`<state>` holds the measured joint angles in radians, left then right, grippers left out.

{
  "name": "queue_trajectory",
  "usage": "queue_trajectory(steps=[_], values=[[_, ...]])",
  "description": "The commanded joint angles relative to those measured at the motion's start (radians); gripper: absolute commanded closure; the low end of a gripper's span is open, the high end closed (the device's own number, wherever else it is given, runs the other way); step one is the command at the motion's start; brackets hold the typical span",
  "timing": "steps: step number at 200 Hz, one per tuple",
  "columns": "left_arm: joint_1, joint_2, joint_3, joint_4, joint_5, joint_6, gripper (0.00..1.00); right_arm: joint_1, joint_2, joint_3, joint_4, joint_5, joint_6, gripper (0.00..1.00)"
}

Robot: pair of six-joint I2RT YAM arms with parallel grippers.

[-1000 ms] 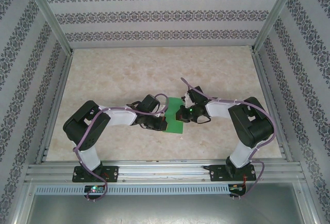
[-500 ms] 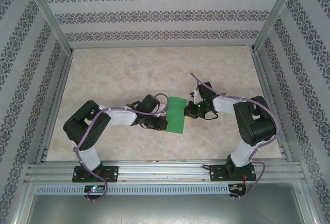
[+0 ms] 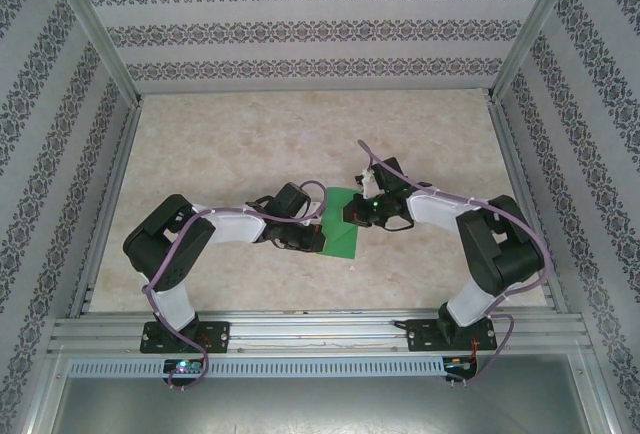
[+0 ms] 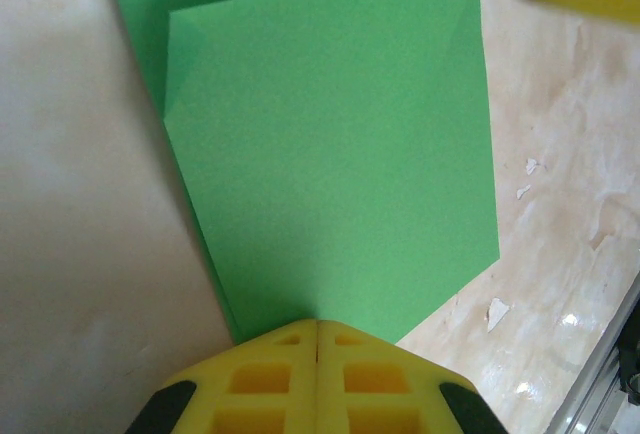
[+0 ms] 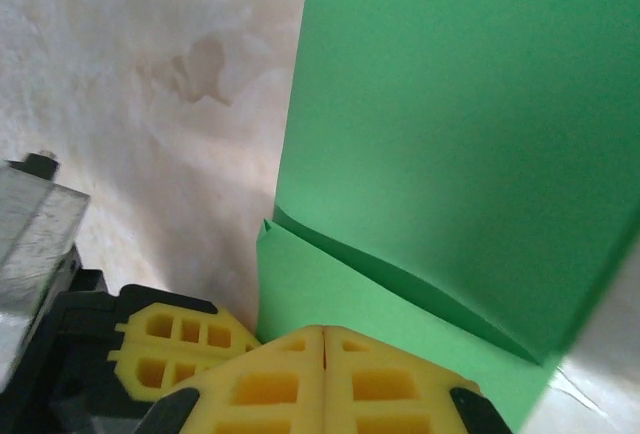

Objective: Fold a paper plane with a square sheet of paper (fold left side to right side)
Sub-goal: Fold the triangle a second time at the center of the table.

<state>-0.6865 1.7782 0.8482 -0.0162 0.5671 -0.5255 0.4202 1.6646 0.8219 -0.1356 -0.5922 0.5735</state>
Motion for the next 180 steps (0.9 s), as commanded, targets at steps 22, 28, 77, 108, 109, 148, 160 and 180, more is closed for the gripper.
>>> queue_trajectory(steps=[22, 28, 77, 108, 109, 148, 160, 180], values=[[-0.011, 0.029, 0.032, -0.085, -0.012, 0.000, 0.97, -0.006, 0.094, -0.004, 0.006, 0.025, 0.023, 1.00], [-0.011, 0.024, 0.040, -0.089, -0.010, 0.002, 0.96, -0.006, 0.100, -0.005, 0.001, 0.031, 0.022, 1.00], [-0.013, 0.001, 0.096, -0.094, 0.031, 0.004, 0.96, -0.008, 0.124, -0.018, -0.035, 0.054, -0.004, 1.00], [-0.024, 0.044, 0.144, -0.085, 0.066, 0.013, 0.97, -0.009, 0.134, -0.018, -0.036, 0.054, -0.014, 1.00], [-0.025, 0.045, 0.146, -0.086, 0.067, 0.013, 0.97, -0.009, 0.135, -0.018, -0.037, 0.054, -0.015, 1.00], [-0.028, 0.093, 0.190, -0.091, 0.079, 0.028, 0.98, -0.009, 0.147, -0.015, -0.042, 0.061, -0.022, 1.00], [-0.028, 0.101, 0.199, -0.092, 0.082, 0.031, 0.98, -0.009, 0.151, -0.013, -0.045, 0.064, -0.026, 1.00], [-0.031, 0.116, 0.209, -0.096, 0.088, 0.040, 0.98, -0.009, 0.155, -0.010, -0.050, 0.066, -0.031, 1.00]])
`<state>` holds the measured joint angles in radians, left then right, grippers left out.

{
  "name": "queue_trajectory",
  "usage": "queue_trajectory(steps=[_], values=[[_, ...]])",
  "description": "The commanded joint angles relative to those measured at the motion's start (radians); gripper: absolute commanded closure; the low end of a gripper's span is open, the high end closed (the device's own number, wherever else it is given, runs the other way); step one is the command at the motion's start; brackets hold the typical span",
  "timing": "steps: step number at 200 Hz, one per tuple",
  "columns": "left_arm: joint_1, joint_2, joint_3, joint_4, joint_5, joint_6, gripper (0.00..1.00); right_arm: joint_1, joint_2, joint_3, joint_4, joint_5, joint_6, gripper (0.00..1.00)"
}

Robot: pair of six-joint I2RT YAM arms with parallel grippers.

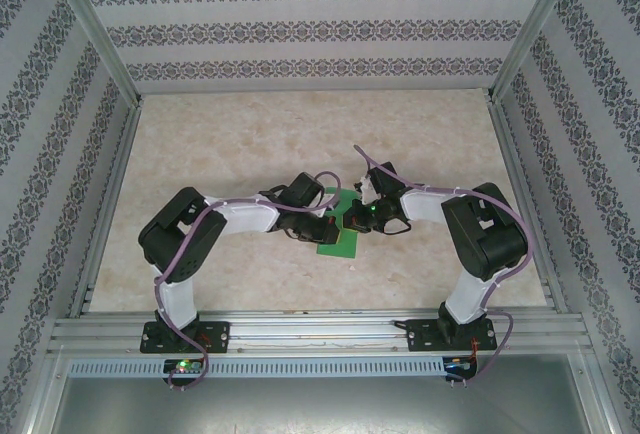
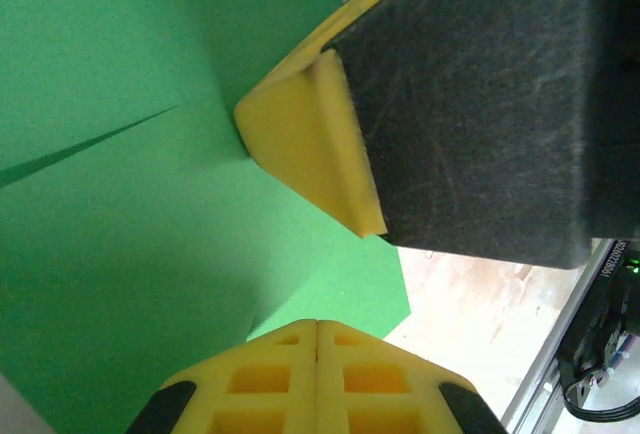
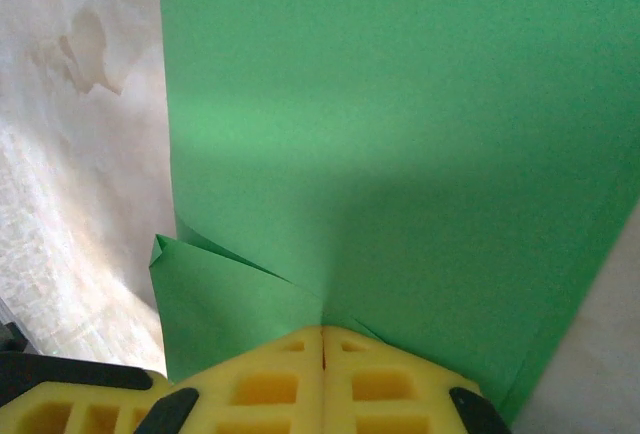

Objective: Fold a paper plane with a square sheet of paper (fold left side to right side)
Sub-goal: Fold the triangle a second time at the center of the table.

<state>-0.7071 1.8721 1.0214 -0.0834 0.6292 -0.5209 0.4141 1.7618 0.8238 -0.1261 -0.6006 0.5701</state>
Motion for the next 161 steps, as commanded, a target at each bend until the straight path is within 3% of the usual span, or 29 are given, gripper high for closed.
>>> queue_trajectory(steps=[1, 161], values=[[-0.010, 0.024, 0.037, -0.030, 0.025, 0.036, 0.98, -0.003, 0.058, -0.012, -0.060, 0.074, -0.028, 1.00], [0.002, 0.031, -0.002, -0.114, -0.069, 0.097, 0.98, -0.032, 0.118, 0.047, -0.202, 0.169, -0.152, 1.00]])
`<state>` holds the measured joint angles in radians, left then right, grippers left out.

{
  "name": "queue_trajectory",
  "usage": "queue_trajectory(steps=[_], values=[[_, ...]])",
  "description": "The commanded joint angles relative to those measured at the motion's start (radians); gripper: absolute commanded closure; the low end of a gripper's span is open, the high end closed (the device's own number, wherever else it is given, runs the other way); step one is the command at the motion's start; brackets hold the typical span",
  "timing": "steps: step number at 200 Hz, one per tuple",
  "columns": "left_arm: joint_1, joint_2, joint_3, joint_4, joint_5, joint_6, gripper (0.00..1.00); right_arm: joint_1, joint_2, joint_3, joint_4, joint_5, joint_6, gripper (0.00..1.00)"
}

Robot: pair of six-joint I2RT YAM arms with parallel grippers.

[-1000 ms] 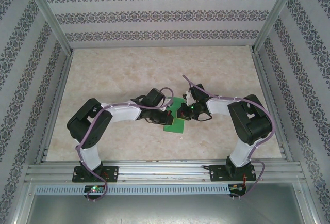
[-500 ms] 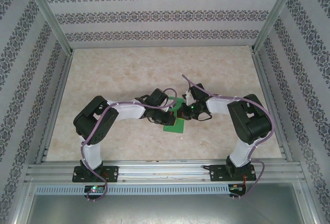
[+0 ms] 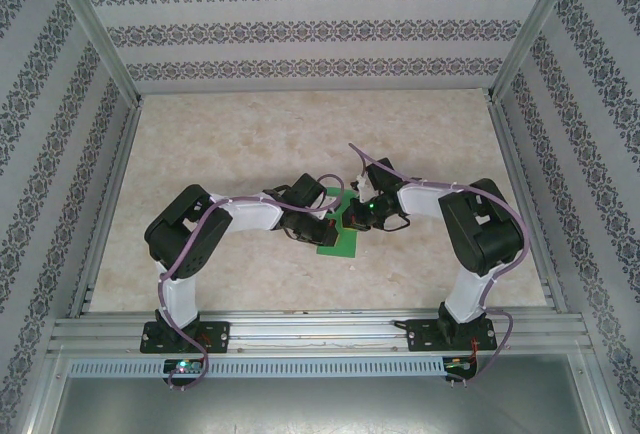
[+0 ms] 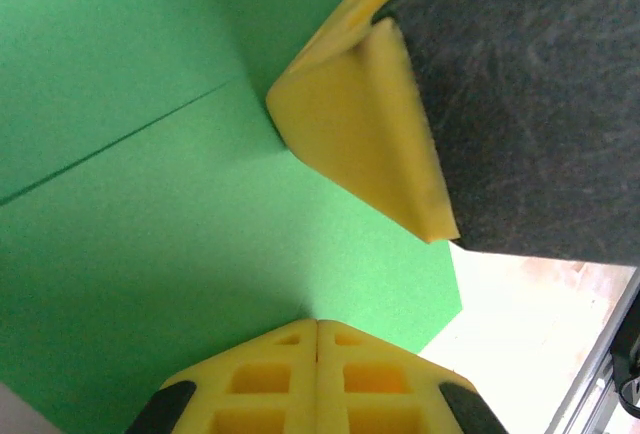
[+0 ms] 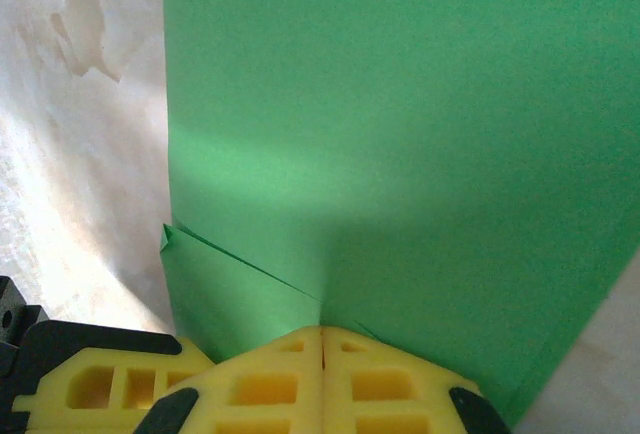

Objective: Fold a paper plane with a square sheet of paper (fold left side to right side)
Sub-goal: Fold the triangle a second time at the center of the table.

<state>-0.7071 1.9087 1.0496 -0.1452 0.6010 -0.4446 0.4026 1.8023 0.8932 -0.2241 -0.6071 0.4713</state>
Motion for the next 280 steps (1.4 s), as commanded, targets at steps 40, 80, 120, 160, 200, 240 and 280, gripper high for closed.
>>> queue_trajectory(steps=[40, 80, 120, 160, 200, 240, 280], values=[[0.023, -0.035, -0.081, -0.023, -0.029, -0.001, 0.98, -0.042, 0.096, -0.016, -0.128, 0.202, -0.090, 1.00], [0.032, -0.052, -0.114, -0.031, -0.031, 0.002, 0.98, -0.048, 0.110, -0.001, -0.140, 0.211, -0.098, 1.00], [0.049, -0.082, -0.150, -0.031, -0.041, 0.000, 0.98, -0.051, 0.117, 0.006, -0.145, 0.216, -0.098, 1.00], [0.066, -0.107, -0.179, -0.032, -0.051, -0.004, 0.98, -0.051, 0.118, 0.007, -0.148, 0.221, -0.097, 1.00], [0.083, -0.134, -0.220, -0.023, -0.057, -0.012, 0.97, -0.051, 0.120, 0.009, -0.149, 0.223, -0.096, 1.00], [0.092, -0.155, -0.247, -0.031, -0.071, -0.009, 0.97, -0.051, 0.119, 0.010, -0.153, 0.222, -0.098, 1.00], [0.104, -0.183, -0.269, -0.045, -0.078, 0.000, 0.97, -0.051, 0.108, 0.012, -0.154, 0.215, -0.097, 1.00]])
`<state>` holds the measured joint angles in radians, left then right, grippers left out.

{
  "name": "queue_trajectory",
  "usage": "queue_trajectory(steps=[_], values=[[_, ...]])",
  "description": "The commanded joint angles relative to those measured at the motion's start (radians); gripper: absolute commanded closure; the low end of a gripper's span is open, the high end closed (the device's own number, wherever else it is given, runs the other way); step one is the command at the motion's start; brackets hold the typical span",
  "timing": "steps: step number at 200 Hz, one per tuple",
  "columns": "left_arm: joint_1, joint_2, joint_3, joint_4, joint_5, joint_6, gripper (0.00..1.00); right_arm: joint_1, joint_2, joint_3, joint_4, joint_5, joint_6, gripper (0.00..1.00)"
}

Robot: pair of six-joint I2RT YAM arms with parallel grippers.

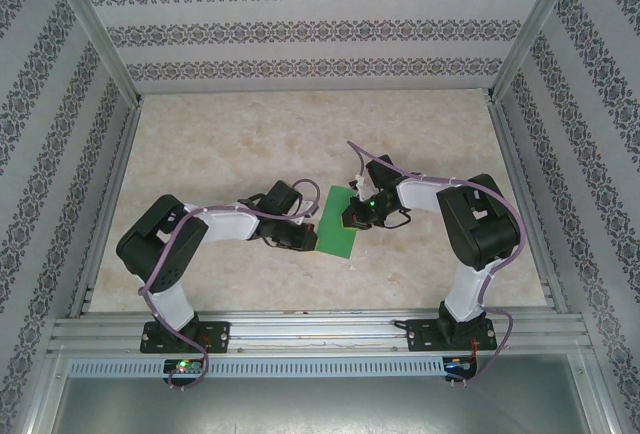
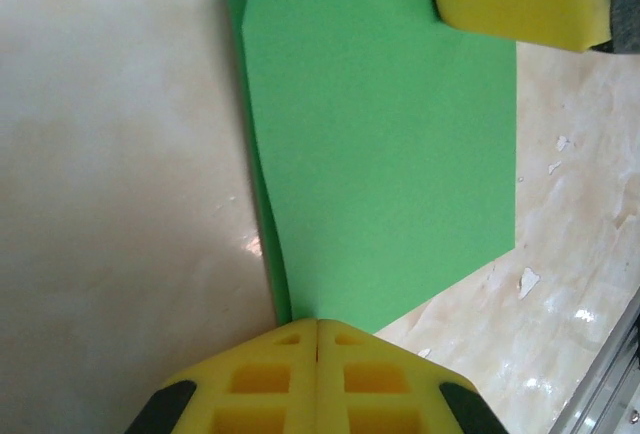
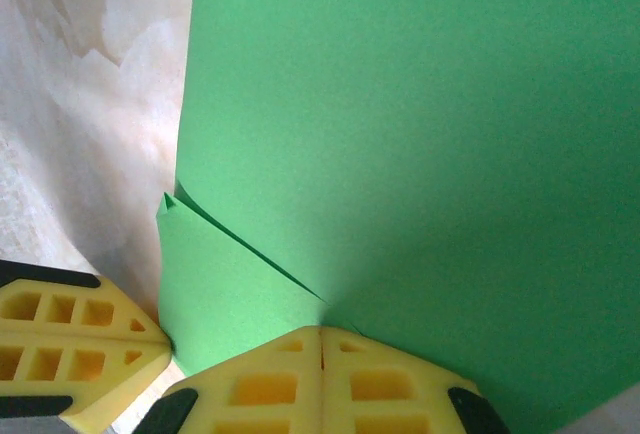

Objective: Fold a paper plane with a square sheet of paper (fold left side to right side)
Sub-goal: Fold the triangle a second time at the center of the table, then turn over the paper at the center of the table.

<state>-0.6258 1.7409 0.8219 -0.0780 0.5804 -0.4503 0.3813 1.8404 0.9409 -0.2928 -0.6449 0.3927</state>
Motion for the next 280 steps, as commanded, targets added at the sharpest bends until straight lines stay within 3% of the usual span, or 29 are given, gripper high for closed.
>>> queue_trajectory(steps=[1, 37, 63, 95, 146, 171, 210, 280], values=[[0.023, -0.016, -0.041, -0.112, -0.057, 0.005, 0.97, -0.030, 0.070, -0.036, -0.085, 0.252, -0.018, 1.00], [0.025, -0.062, -0.040, -0.112, -0.043, 0.021, 0.91, -0.030, 0.015, -0.020, -0.046, 0.166, 0.009, 1.00], [0.026, -0.103, -0.017, -0.101, -0.011, 0.026, 0.80, -0.031, -0.080, -0.017, 0.016, 0.078, 0.048, 0.82], [0.026, -0.110, 0.037, -0.090, 0.003, 0.031, 0.67, -0.065, -0.241, -0.056, 0.022, 0.135, 0.052, 0.61], [0.026, -0.007, 0.146, -0.040, 0.008, 0.044, 0.58, -0.163, -0.483, -0.238, 0.104, 0.166, 0.083, 0.38], [0.026, 0.055, 0.204, -0.044, -0.008, 0.062, 0.57, -0.199, -0.550, -0.302, 0.113, 0.141, 0.089, 0.35], [0.028, 0.143, 0.279, -0.042, 0.009, 0.080, 0.62, -0.227, -0.584, -0.358, 0.106, 0.109, 0.086, 0.37], [0.027, 0.163, 0.282, -0.008, -0.014, 0.076, 0.92, -0.228, -0.561, -0.399, 0.164, 0.022, 0.106, 0.42]])
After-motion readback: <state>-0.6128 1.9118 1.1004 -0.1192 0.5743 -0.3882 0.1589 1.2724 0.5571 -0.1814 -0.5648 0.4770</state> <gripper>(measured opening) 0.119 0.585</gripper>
